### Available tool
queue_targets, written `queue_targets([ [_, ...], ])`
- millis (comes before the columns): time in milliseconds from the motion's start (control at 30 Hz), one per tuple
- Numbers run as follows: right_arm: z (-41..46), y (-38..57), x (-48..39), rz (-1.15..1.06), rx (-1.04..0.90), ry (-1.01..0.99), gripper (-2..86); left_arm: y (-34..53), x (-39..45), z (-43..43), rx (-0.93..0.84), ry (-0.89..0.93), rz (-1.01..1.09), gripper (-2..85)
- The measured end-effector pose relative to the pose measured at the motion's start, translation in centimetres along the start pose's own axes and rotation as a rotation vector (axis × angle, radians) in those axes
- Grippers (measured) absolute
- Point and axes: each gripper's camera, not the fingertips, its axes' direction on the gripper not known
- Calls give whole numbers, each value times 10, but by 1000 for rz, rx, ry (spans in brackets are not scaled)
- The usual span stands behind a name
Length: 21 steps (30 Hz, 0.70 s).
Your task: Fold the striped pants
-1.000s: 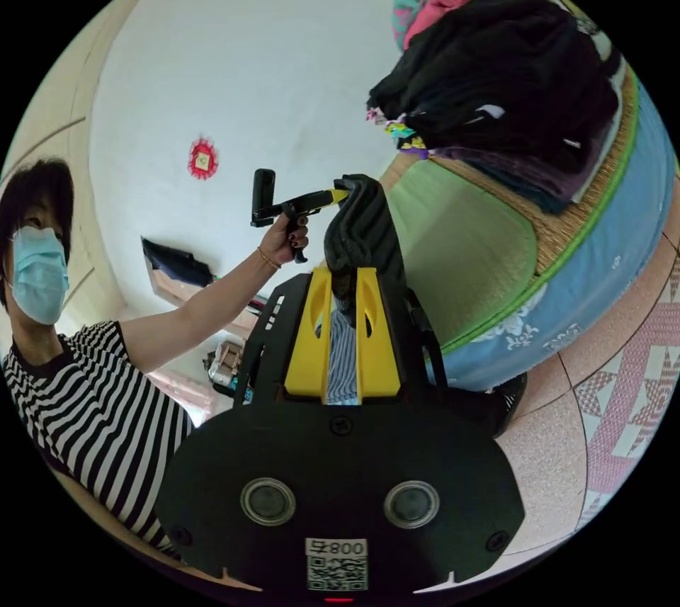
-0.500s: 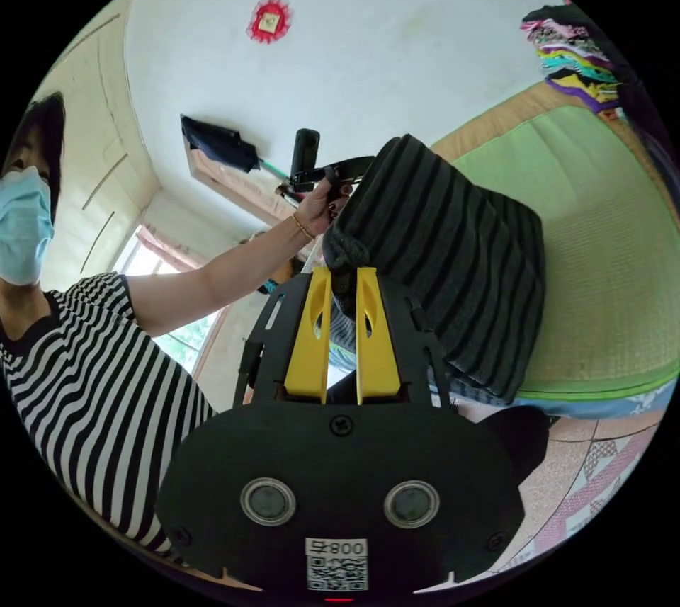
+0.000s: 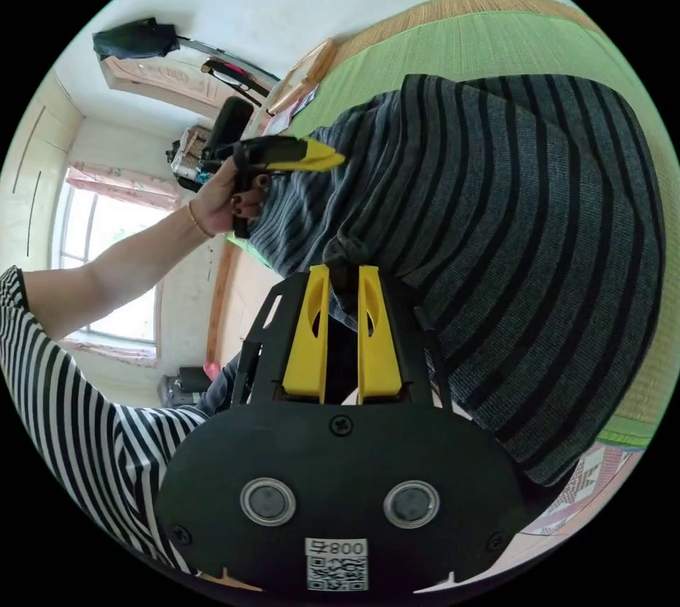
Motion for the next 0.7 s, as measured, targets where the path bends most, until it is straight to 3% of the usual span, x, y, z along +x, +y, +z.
queue_targets([
  [167,20,-15,-11,-29,-10,-7,80,32,10,-3,-16,17,33,103],
  [300,42,-23,-30,-60,-25,36,85,41,8,-2,-75,-68,15,105],
  [533,69,-25,-49,-106,-50,83,87,72,-7,-21,-90,-156,-69,29],
  [700,78,-26,-51,-103,-31,58,87,98,-6,-41,-21,-114,-50,31],
])
